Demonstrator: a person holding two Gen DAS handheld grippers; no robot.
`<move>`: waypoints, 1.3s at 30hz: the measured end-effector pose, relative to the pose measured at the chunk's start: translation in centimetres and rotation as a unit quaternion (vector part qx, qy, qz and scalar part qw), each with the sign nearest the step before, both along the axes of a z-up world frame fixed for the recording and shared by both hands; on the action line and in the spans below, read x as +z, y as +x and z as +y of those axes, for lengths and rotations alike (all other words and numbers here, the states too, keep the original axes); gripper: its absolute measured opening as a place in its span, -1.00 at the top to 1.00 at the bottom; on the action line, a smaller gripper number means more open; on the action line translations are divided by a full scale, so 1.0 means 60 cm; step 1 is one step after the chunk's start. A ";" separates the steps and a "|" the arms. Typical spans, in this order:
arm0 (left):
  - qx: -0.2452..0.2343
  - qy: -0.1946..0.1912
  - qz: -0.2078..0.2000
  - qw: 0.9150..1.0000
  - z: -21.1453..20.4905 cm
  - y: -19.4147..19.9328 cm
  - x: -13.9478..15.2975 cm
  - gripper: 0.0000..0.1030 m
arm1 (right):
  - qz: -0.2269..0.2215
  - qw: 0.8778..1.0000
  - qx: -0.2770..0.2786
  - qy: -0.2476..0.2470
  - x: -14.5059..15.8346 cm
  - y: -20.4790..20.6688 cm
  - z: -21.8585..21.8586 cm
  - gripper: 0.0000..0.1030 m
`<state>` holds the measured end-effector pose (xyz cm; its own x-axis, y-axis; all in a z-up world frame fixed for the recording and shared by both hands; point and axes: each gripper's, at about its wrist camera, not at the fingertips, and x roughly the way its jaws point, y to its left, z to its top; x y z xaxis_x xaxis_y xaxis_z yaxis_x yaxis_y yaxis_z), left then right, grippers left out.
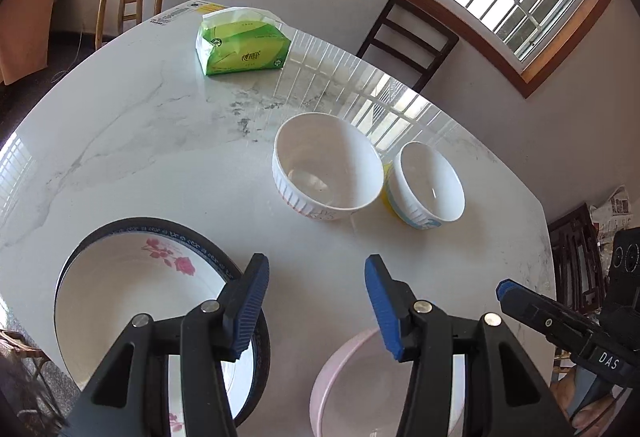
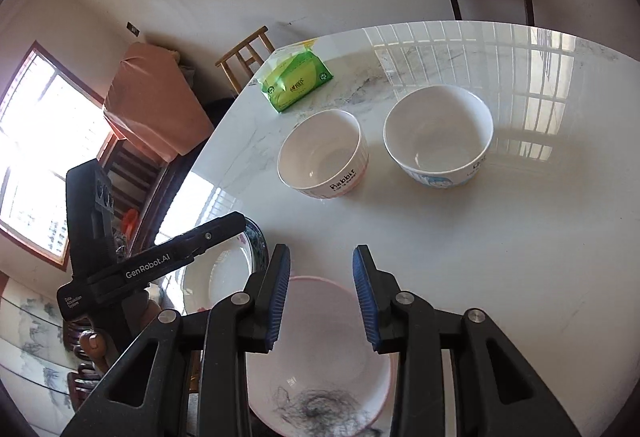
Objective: Organize plates and bowls
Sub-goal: 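Move both tools to the rim of the white Rabbit bowl, then close both grippers on the Rabbit bowl rim and lift it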
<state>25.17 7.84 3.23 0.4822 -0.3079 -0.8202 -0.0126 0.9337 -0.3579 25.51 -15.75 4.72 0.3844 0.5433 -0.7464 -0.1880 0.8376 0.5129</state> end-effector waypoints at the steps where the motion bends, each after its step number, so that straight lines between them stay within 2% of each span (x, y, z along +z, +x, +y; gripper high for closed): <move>1: 0.004 0.003 0.008 1.000 0.003 0.018 -0.004 0.00 | 0.014 1.000 -0.001 -0.001 -0.004 0.020 0.010 0.38; 6: 0.000 -0.024 0.055 0.998 0.022 0.101 -0.045 0.00 | 0.067 0.998 -0.003 -0.019 -0.044 0.107 0.050 0.39; 12: 0.010 -0.039 0.074 0.996 0.045 0.148 -0.072 0.00 | 0.088 0.995 -0.030 -0.020 -0.077 0.160 0.057 0.38; 17: 0.005 -0.030 0.079 0.996 0.039 0.169 -0.084 0.00 | 0.097 0.994 -0.033 -0.034 -0.098 0.187 0.077 0.39; 21: 0.007 0.009 0.074 0.997 0.025 0.183 -0.092 0.00 | 0.105 0.992 -0.038 -0.062 -0.112 0.204 0.089 0.39; 24: 0.002 0.032 0.096 0.995 0.012 0.196 -0.113 0.01 | 0.110 0.991 -0.033 -0.075 -0.126 0.218 0.100 0.39; 25: -0.003 0.037 0.102 0.994 0.007 0.200 -0.121 0.07 | 0.113 0.990 -0.031 -0.079 -0.132 0.223 0.103 0.40; 26: -0.005 0.044 0.110 0.993 0.003 0.202 -0.130 0.42 | 0.117 0.989 -0.029 -0.080 -0.140 0.228 0.104 0.46; 27: -0.007 0.038 0.121 0.992 0.001 0.205 -0.141 0.59 | 0.121 0.989 -0.029 -0.080 -0.147 0.232 0.104 0.66; 28: -0.003 0.036 0.134 0.990 0.003 0.206 -0.151 0.70 | 0.120 0.989 -0.028 -0.077 -0.151 0.234 0.102 0.71; 29: 0.006 0.035 0.133 0.990 0.004 0.204 -0.155 0.72 | 0.114 0.990 -0.025 -0.074 -0.149 0.233 0.101 0.71; 34: 0.021 0.072 0.092 0.993 -0.001 0.171 -0.117 0.73 | 0.090 0.995 -0.005 -0.050 -0.129 0.210 0.095 0.74; 39: 0.026 0.075 0.044 0.996 -0.009 0.101 -0.046 0.70 | 0.047 0.999 0.006 -0.025 -0.065 0.153 0.084 0.74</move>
